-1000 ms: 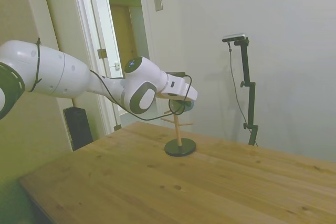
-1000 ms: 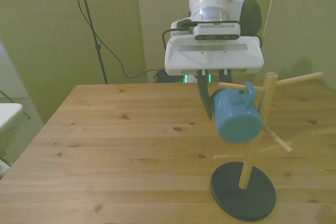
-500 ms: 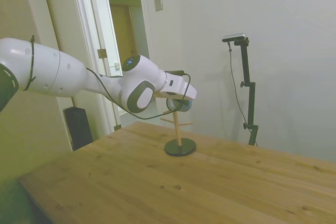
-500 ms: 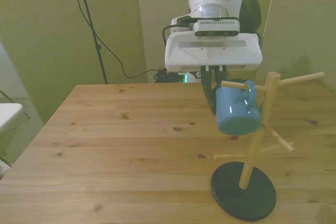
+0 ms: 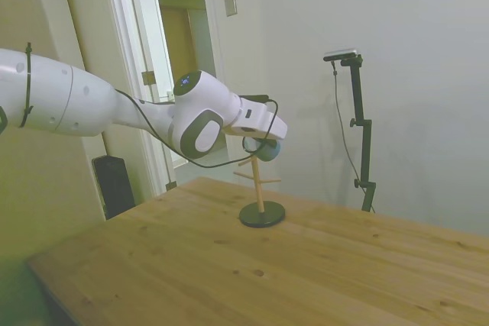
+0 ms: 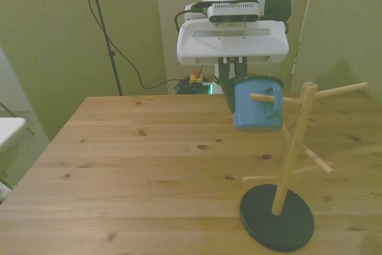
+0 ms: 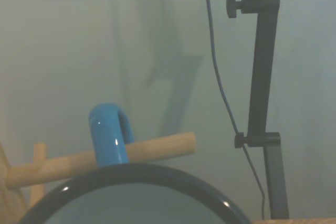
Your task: Unload the mug
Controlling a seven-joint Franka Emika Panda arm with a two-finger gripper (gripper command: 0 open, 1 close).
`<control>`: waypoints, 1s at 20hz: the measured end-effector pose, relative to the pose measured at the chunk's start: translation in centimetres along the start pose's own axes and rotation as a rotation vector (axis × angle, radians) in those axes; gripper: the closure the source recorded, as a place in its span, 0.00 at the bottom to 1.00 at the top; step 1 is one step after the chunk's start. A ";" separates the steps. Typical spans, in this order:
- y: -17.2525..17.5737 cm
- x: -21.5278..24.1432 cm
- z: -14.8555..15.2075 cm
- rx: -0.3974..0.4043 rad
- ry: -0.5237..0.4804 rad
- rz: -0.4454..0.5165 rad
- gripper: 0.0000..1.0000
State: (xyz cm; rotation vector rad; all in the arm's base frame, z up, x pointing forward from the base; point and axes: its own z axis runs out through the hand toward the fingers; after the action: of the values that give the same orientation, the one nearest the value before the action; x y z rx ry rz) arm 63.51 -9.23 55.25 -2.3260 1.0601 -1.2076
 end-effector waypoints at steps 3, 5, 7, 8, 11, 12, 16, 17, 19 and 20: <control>0.9 1.0 -0.2 -0.012 0.012 0.013 1.00; 2.2 2.2 -0.4 -0.029 0.031 0.032 1.00; 4.1 4.2 -0.7 -0.052 0.060 0.061 1.00; 5.3 5.5 -0.9 -0.071 0.070 0.081 1.00; 9.3 8.7 -1.7 -0.158 0.058 0.159 1.00; 10.6 9.4 -2.0 -0.191 0.049 0.181 1.00; 14.9 9.8 -4.4 -0.296 -0.056 0.238 1.00; 15.8 9.2 -5.1 -0.316 -0.089 0.240 1.00; 17.2 7.2 -6.2 -0.349 -0.148 0.224 1.00; 17.7 5.9 -6.5 -0.364 -0.173 0.209 1.00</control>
State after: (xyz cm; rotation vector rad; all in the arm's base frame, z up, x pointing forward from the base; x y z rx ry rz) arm 52.13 -25.13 52.48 -2.4433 1.5176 -0.7725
